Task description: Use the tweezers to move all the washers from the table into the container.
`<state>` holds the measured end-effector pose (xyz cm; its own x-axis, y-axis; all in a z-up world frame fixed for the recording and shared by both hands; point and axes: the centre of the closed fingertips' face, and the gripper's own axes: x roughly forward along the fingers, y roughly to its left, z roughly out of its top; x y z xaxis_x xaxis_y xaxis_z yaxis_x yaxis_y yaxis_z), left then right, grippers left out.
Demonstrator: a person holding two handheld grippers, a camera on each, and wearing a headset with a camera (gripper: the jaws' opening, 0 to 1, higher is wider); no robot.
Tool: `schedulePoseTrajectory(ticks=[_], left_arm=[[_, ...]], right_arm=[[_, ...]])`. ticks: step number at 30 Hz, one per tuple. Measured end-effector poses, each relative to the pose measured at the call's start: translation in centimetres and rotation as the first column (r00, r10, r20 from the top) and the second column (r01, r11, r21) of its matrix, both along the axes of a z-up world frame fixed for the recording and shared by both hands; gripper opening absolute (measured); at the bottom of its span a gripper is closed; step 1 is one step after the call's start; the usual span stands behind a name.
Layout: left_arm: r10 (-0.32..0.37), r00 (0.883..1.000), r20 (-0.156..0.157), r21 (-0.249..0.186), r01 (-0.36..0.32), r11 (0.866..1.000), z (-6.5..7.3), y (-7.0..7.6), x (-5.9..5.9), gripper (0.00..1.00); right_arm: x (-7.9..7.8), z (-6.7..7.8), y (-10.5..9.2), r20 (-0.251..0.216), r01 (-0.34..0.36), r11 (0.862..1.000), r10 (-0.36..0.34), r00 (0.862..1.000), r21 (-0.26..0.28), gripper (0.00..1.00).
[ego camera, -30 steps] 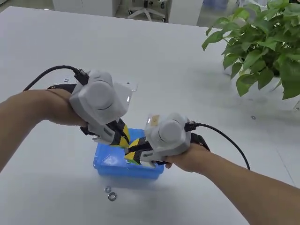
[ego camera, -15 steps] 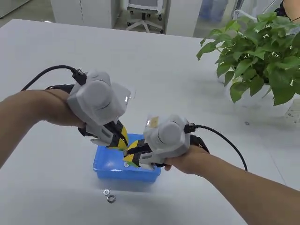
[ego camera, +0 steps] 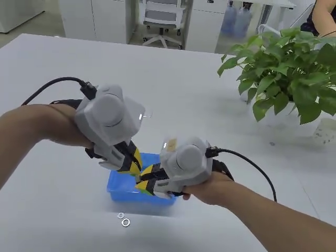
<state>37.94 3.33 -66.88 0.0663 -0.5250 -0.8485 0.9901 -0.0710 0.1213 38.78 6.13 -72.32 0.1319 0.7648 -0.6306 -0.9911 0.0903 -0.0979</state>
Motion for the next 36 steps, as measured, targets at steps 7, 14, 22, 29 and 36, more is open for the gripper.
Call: schedulePoseTrajectory(ticks=[7,14,22,29,36], left_arm=[[-0.004,1.0,-0.005,0.003,0.004,1.0,0.0,0.1,-1.5,0.06],[-0.008,1.0,-0.017,0.007,0.008,1.0,-0.6,0.1,-3.0,0.06],[-0.003,0.999,-0.034,0.012,0.003,1.0,-1.9,0.7,-4.1,0.06],[0.006,0.999,-0.041,0.009,-0.006,1.0,-2.7,1.1,-4.7,0.06],[0.011,0.998,-0.054,0.014,-0.01,1.0,-3.8,1.5,-5.4,0.06]], right_arm=[[-1.5,-0.1,0.1,-0.006,0.001,1.0,-0.001,1.0,0.006,0.11],[-2.7,-0.7,0.2,-0.018,-0.003,1.0,0.003,1.0,0.002,0.11],[-4.1,-2.0,0.6,-0.031,-0.017,1.0,0.017,0.999,-0.002,0.11],[-4.7,-2.8,0.9,-0.04,-0.024,1.0,0.023,0.999,-0.009,0.11],[-5.5,-3.9,1.2,-0.059,-0.022,1.0,0.022,0.998,-0.009,0.11]])
